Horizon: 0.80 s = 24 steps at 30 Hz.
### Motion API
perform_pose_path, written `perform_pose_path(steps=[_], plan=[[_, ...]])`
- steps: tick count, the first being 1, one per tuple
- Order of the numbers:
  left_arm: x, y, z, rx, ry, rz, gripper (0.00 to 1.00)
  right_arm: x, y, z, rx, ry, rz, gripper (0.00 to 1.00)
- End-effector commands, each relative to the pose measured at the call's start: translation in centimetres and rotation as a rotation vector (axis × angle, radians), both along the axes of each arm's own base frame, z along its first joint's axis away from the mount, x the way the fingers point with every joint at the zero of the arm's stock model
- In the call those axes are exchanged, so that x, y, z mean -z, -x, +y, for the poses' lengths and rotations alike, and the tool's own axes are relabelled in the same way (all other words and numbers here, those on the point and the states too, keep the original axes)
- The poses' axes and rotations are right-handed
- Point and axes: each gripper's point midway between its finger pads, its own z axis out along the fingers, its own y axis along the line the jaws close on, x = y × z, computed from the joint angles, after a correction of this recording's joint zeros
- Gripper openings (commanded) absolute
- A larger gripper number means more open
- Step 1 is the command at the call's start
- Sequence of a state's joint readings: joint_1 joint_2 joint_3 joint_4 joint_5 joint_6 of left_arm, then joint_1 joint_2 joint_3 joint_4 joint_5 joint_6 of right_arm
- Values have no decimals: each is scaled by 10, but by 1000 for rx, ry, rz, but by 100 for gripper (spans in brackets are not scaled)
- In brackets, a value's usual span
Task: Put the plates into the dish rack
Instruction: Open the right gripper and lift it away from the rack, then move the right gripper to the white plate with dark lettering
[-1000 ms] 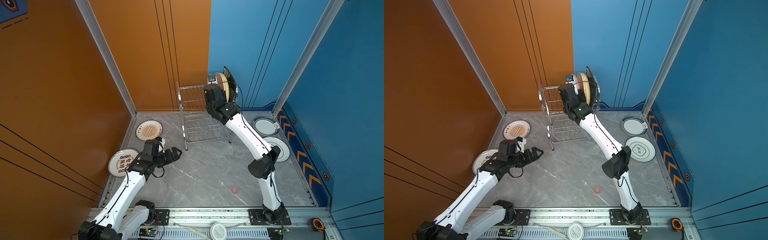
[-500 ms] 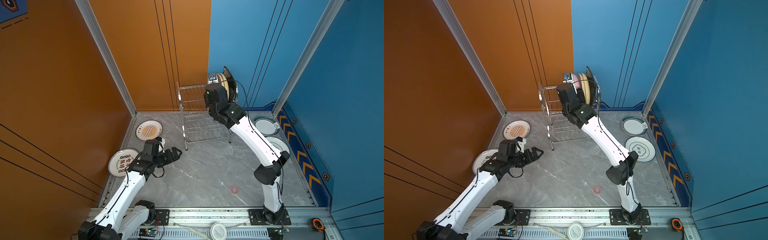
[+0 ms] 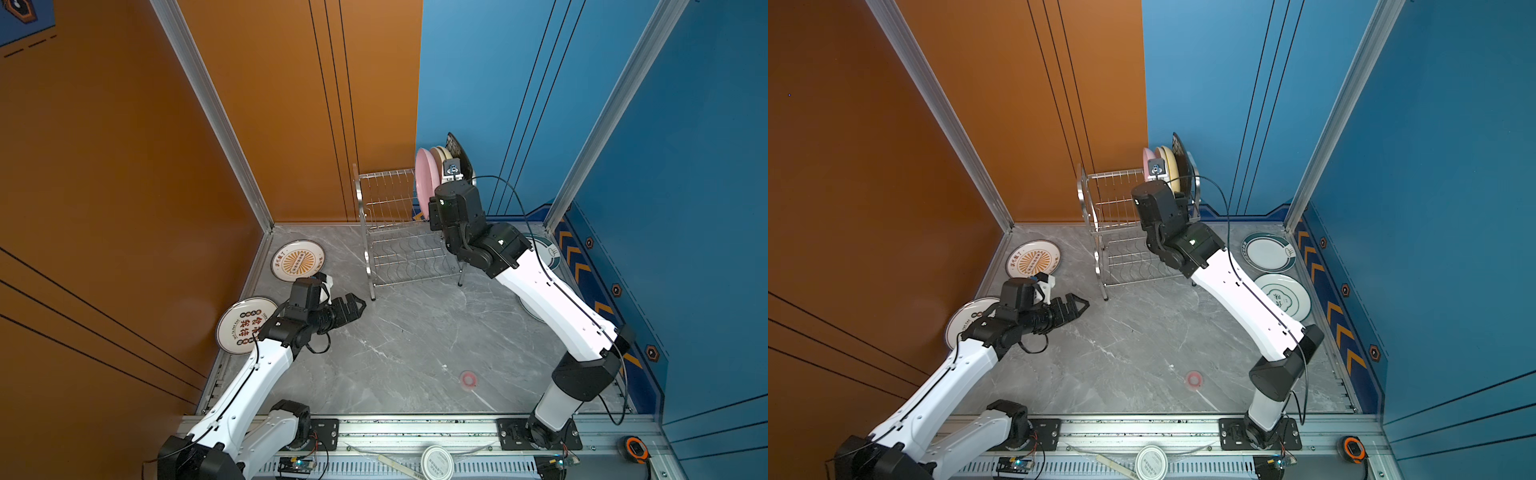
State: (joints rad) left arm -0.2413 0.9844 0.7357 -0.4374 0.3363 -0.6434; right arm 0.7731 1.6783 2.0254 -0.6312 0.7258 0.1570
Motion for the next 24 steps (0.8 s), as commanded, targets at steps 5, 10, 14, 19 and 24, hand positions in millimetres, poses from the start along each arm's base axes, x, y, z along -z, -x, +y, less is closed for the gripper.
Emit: perform_pose_path(steps=[5,10,14,19,24], plan=[[-1,-2,-8,40,-50,-15,98,29,36,-46,13,-173,125,55],[4,-2,-16,77,-67,-2,98,81,47,-101,116,-253,232,59],[5,-4,-22,100,-76,3,98,119,56,-142,196,-302,306,63],[10,-4,-30,133,-80,19,98,172,62,-205,324,-369,411,68],[12,-4,-37,149,-85,19,98,221,64,-268,473,-404,489,75]])
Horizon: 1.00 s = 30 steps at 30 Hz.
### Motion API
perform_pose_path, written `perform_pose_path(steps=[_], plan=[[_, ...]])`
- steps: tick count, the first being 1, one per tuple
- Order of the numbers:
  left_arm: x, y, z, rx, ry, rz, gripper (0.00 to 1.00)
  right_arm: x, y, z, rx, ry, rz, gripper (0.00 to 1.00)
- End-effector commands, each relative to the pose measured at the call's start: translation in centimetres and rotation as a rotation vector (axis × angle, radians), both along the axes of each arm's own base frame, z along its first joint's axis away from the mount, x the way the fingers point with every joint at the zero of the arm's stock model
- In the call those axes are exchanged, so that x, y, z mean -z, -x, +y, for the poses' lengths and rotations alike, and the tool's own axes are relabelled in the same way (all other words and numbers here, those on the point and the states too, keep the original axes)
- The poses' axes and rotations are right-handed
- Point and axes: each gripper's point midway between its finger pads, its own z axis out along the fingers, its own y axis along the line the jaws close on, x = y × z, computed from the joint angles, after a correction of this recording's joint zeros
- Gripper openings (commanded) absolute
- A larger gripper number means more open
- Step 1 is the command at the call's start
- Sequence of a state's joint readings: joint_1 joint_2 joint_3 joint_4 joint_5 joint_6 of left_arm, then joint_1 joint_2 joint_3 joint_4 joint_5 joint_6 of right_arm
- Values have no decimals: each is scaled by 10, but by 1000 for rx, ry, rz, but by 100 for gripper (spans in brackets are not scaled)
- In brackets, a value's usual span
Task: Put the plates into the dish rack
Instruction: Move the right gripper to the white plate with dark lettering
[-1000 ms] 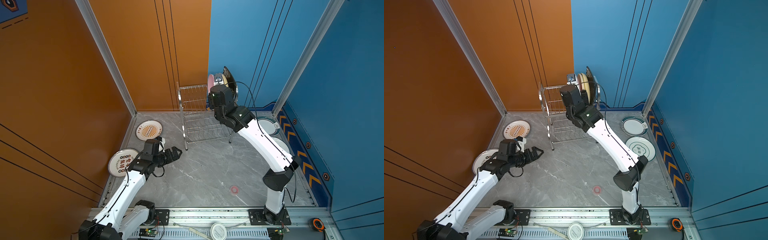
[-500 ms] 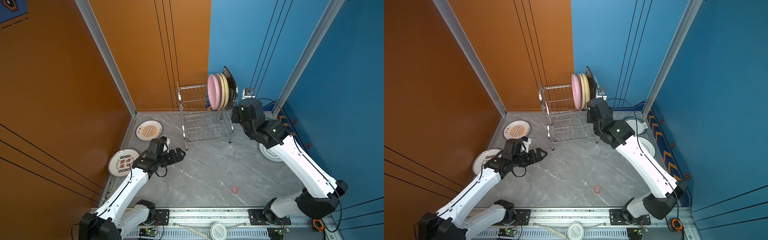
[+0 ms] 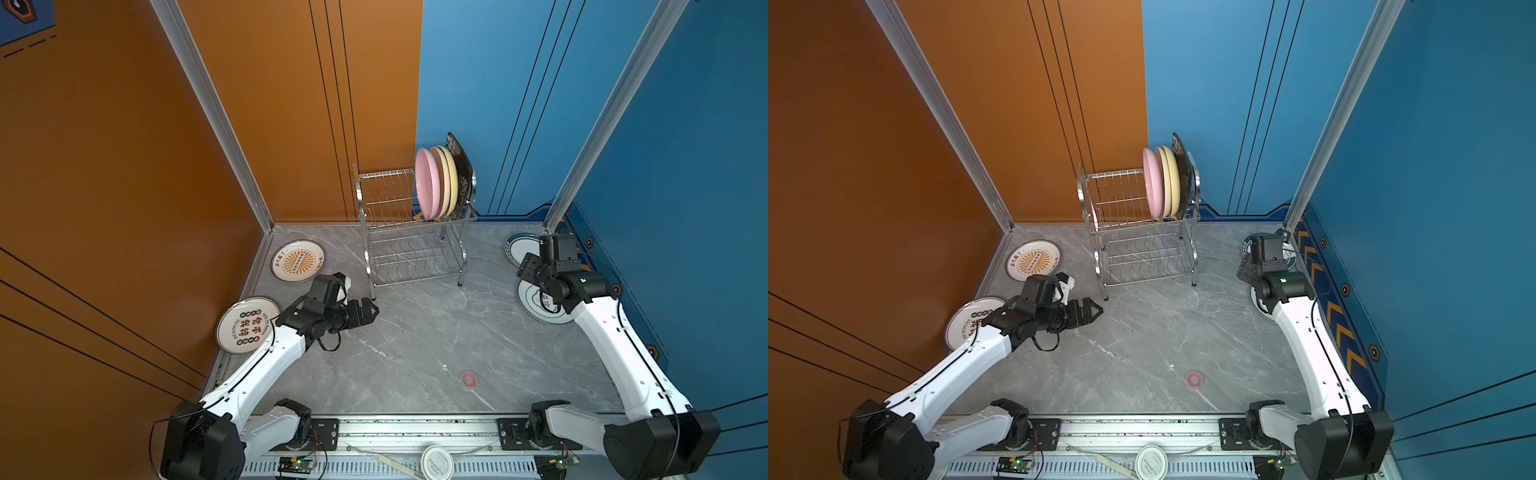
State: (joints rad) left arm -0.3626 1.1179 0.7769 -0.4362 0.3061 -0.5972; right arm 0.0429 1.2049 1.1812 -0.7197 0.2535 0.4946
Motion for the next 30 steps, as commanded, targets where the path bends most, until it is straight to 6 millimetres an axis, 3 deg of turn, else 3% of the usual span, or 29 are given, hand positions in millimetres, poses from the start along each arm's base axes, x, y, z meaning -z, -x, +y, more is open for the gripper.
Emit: perform_pose_path(steps=[1,7,15,20,30], plan=[[-10,-6,-6,21,-9,-40,98,25,-1,-22,31,-60,28,75],[-9,-7,-14,45,-6,-36,98,69,0,-91,223,-101,95,79],[-9,-7,-23,65,-3,-36,98,107,12,-155,393,-159,128,88],[-7,-8,-27,64,1,-35,98,125,16,-170,427,-182,146,90],[-5,-10,-30,60,3,-26,98,145,17,-176,417,-192,180,93]])
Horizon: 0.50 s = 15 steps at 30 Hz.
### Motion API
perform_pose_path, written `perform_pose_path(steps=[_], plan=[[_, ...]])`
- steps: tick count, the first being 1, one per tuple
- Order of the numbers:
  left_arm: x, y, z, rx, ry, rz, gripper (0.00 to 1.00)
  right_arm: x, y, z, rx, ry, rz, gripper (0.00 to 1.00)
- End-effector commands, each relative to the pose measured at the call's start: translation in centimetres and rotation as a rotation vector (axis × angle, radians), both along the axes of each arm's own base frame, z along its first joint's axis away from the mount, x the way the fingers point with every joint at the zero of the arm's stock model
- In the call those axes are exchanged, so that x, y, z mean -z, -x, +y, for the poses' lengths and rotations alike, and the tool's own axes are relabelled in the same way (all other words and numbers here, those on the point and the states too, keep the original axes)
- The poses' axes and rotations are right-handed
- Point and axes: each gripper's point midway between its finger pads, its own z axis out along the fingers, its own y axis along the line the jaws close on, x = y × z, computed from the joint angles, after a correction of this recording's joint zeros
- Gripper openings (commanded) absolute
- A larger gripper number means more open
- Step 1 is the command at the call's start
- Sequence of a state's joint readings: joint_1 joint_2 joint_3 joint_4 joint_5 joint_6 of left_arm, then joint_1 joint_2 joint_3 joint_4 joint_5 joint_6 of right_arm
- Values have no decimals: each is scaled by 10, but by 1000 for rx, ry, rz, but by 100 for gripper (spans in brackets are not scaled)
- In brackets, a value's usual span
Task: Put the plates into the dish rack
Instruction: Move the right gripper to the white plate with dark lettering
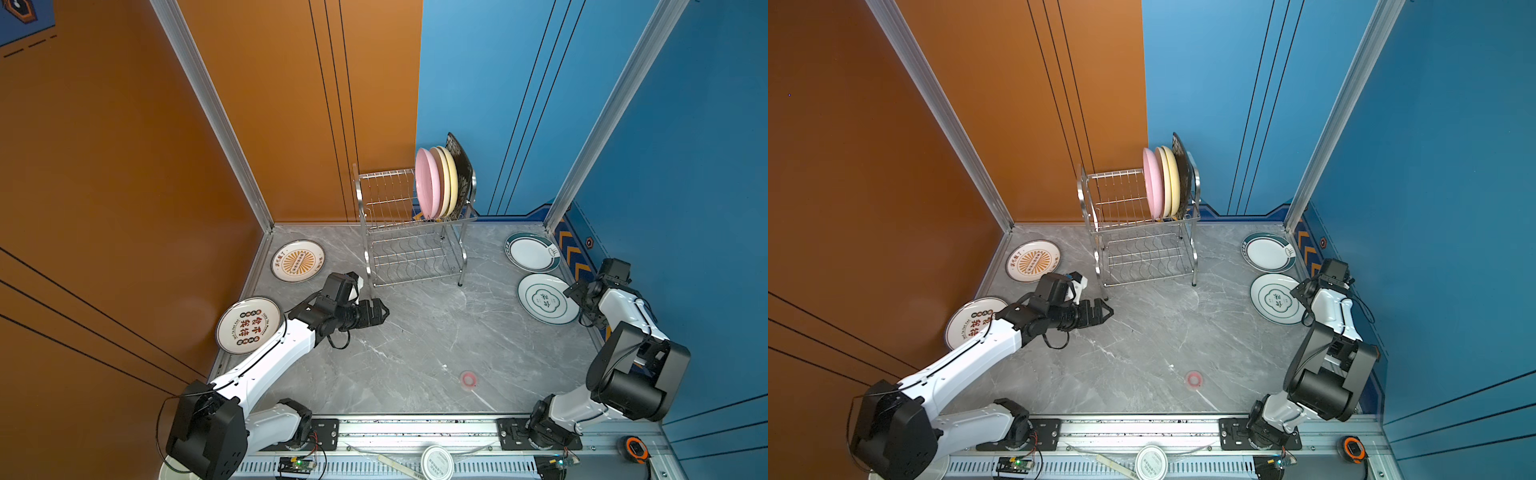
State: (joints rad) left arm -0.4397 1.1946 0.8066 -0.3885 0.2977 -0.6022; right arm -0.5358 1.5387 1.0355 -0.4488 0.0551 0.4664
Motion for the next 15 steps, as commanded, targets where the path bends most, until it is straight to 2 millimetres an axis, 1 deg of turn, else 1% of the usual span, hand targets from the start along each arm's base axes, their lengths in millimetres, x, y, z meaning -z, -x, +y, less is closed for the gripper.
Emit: perform_pose_path(steps=[1,7,12,15], plan=[[-9,-7,-4,-7,8,-25,98,8,0,-3,-17,-8,0,94],[-8,-8,-4,-11,5,-23,98,16,-5,-3,-34,-37,-12,95],[-8,-9,-4,-15,7,-24,98,27,-9,1,-50,-73,-7,95],[-7,-9,-4,-18,8,-24,98,32,-10,0,-46,-78,2,95]])
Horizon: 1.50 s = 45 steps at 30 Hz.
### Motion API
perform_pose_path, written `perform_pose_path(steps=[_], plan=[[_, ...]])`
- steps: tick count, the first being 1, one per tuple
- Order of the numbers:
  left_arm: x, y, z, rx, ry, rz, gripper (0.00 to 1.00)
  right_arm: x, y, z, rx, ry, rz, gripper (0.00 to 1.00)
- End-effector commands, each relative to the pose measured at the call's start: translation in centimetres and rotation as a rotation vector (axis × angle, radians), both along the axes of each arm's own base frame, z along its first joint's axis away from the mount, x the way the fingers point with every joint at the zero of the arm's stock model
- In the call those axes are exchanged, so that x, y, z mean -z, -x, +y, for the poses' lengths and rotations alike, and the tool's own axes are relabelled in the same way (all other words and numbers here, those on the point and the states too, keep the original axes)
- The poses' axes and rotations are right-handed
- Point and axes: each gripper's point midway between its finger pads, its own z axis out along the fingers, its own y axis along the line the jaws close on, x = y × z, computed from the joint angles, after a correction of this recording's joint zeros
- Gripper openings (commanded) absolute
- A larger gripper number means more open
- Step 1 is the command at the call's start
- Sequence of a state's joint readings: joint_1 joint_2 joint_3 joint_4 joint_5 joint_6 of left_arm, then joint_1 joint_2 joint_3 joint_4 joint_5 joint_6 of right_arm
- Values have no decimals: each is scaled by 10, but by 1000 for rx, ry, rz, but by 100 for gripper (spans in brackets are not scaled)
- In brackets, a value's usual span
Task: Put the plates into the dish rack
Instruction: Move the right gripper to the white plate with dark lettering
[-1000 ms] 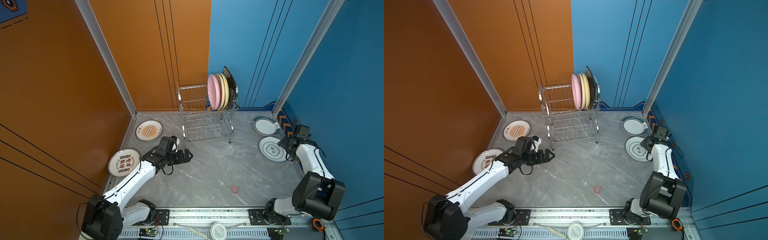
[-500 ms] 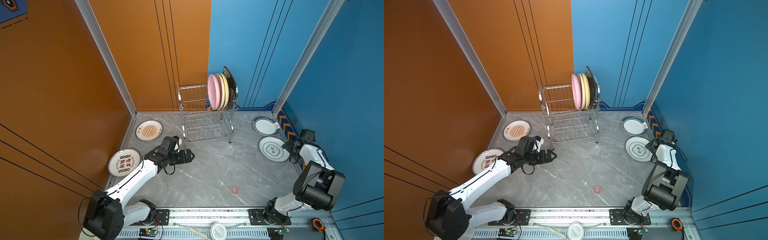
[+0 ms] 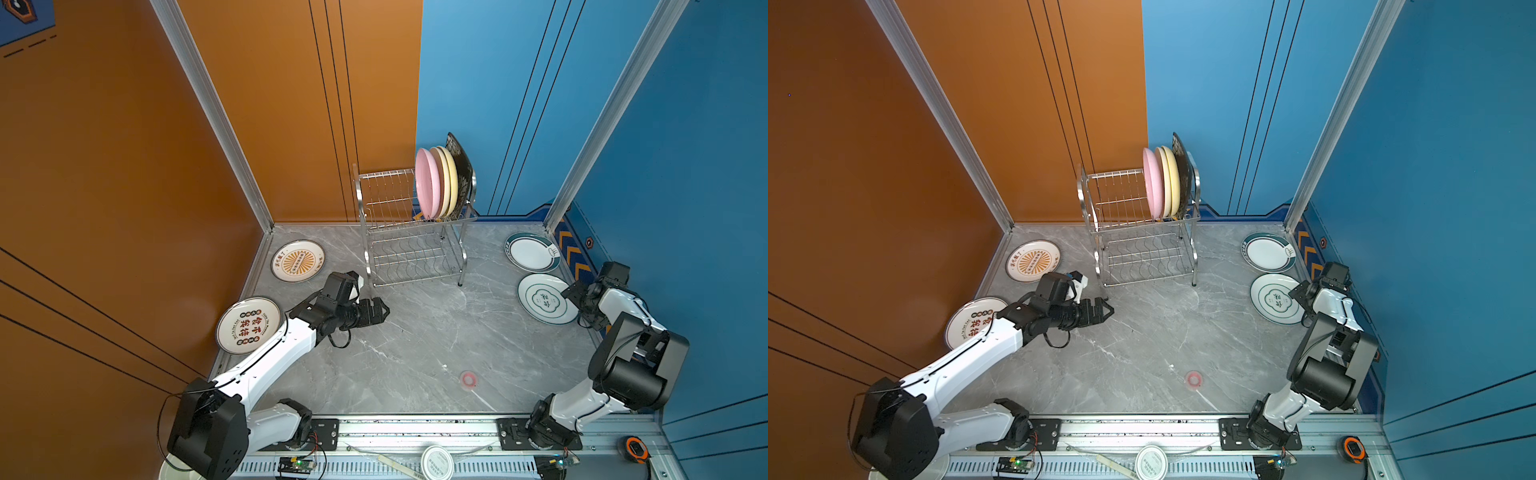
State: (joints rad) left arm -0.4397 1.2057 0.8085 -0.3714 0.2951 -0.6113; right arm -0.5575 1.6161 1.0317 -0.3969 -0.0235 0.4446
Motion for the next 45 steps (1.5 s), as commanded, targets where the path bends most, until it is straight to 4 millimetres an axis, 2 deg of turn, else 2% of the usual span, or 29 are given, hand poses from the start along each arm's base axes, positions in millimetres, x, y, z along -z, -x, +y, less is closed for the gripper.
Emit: perform_pose_path(steps=[1,4,15,26,31,34,37,40,45], plan=[[-7,-5,-3,-11,3,-22,98,9,0,-1,-8,-14,12,95],[-7,-6,-3,-14,4,-21,98,14,-1,-2,-2,-26,18,95],[-10,-13,-7,-13,3,-26,98,29,-24,3,-64,-106,-8,96],[-9,-17,-9,-14,-2,-24,98,30,-39,39,-188,-155,-9,95],[-8,-19,-10,-15,-1,-23,98,29,-35,58,-230,-185,19,95],[-8,-20,-10,-19,-3,-22,98,17,-26,56,-254,-145,65,95],[-9,-20,-10,-19,-2,-24,98,-2,-29,45,-275,-68,58,95],[-8,-21,-12,-15,-1,-21,98,-11,-45,34,-291,-59,39,95],[-11,-22,-15,-9,-3,-28,98,-9,-76,21,-323,-38,33,95]])
